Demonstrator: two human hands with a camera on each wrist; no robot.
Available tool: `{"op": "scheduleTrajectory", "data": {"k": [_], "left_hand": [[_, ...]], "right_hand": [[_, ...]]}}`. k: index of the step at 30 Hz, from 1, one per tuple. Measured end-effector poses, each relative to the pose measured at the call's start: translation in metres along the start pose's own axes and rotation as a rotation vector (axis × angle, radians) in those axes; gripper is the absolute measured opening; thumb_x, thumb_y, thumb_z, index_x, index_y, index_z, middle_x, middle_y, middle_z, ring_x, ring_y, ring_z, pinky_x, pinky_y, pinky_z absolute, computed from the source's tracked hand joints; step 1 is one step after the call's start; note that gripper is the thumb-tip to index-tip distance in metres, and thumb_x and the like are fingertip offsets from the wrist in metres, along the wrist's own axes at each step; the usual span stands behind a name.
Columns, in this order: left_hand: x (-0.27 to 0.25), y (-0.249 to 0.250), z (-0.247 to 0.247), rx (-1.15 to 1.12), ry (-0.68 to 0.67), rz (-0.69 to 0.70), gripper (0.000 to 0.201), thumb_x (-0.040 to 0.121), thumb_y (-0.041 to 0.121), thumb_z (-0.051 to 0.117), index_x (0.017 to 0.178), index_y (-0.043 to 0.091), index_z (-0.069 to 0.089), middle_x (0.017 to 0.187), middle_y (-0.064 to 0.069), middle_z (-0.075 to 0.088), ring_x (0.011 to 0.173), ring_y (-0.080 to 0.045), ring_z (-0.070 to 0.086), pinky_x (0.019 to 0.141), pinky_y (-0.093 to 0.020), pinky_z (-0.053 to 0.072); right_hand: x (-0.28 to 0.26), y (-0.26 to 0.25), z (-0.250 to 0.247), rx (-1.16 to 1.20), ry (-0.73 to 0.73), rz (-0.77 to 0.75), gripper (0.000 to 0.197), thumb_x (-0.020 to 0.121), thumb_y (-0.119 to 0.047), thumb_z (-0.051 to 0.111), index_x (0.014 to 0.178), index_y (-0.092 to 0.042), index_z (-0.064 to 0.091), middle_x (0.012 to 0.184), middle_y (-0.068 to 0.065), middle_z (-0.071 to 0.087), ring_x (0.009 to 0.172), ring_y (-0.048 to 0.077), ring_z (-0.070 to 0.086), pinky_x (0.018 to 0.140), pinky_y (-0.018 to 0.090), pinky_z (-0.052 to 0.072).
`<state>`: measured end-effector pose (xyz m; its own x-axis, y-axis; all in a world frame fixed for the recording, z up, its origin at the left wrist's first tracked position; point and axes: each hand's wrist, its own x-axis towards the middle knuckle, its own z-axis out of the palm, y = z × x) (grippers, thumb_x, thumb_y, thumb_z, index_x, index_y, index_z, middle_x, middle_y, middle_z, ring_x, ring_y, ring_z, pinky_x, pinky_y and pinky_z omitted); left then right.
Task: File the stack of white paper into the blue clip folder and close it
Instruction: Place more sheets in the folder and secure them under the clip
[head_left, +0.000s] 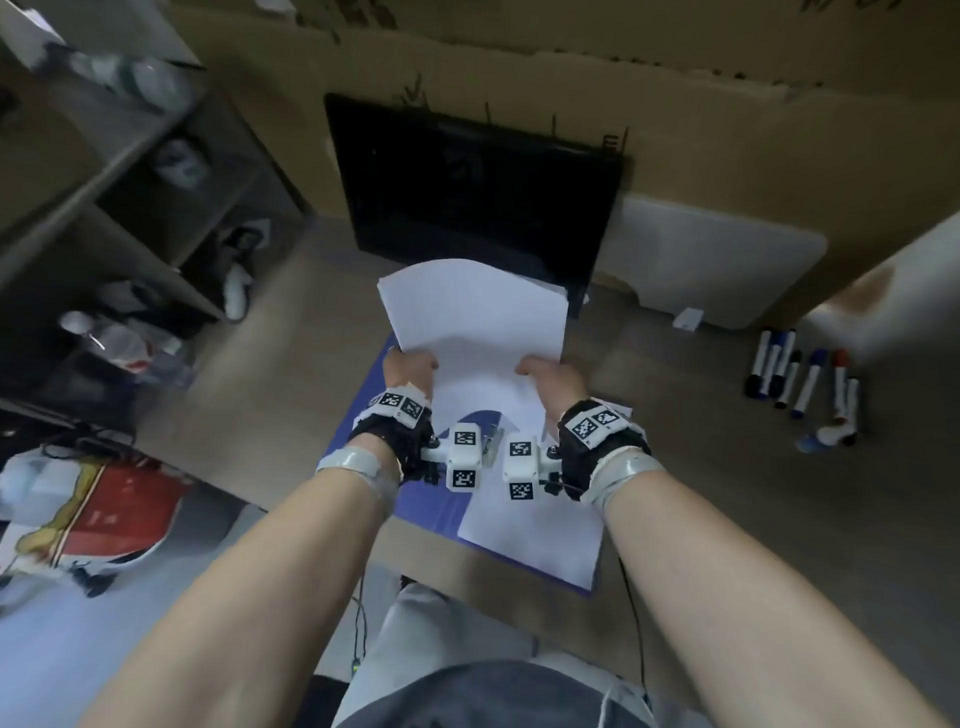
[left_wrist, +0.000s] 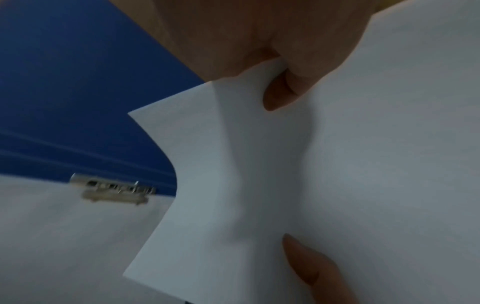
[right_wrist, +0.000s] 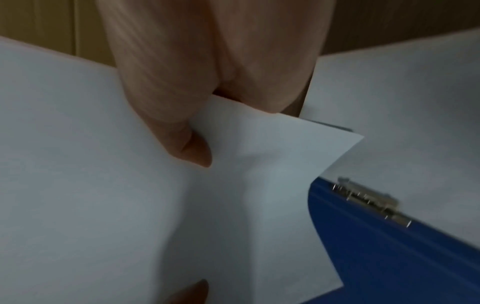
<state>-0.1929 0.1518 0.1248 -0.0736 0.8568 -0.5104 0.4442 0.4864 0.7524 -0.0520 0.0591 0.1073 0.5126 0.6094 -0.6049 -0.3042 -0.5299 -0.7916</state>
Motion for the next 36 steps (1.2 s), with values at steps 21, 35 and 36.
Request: {"op": "scheduleTrajectory", "data": {"k": [21, 35, 36], "left_hand": [[0.137, -0.049, -0.13, 0.017, -0.209, -0.034, 0.02, 0.074, -0.013, 0.053, 0.076, 0.006, 0.058, 0.061, 0.001, 0.053, 0.064, -0.022, 0.049, 0.067, -0.029, 0.042], [0.167, -0.042, -0.129, 0.266, -0.484, -0.065, 0.008, 0.081, 0.0, 0.065, 0.078, 0.0, 0.058, 0.09, -0.015, 0.063, 0.093, -0.022, 0.054, 0.081, -0.033, 0.047], [0.168, -0.044, -0.126, 0.229, -0.45, -0.034, 0.014, 0.079, -0.001, 0.066, 0.093, -0.003, 0.062, 0.106, -0.019, 0.066, 0.097, -0.025, 0.06, 0.088, -0.037, 0.048]], "right_hand": [[0.011, 0.037, 0.175, 0.024, 0.354, -0.03, 0.061, 0.06, 0.0, 0.073, 0.119, 0.008, 0.058, 0.075, 0.002, 0.069, 0.05, 0.006, 0.06, 0.044, 0.014, 0.045], [0.009, 0.047, 0.166, -0.218, 0.198, 0.127, 0.027, 0.083, -0.032, 0.075, 0.096, -0.01, 0.065, 0.092, 0.006, 0.066, 0.084, 0.024, 0.059, 0.073, 0.03, 0.042], [0.007, 0.045, 0.167, -0.244, 0.19, 0.135, 0.03, 0.083, -0.034, 0.074, 0.095, -0.008, 0.067, 0.09, 0.007, 0.066, 0.083, 0.024, 0.06, 0.071, 0.03, 0.042]]}}
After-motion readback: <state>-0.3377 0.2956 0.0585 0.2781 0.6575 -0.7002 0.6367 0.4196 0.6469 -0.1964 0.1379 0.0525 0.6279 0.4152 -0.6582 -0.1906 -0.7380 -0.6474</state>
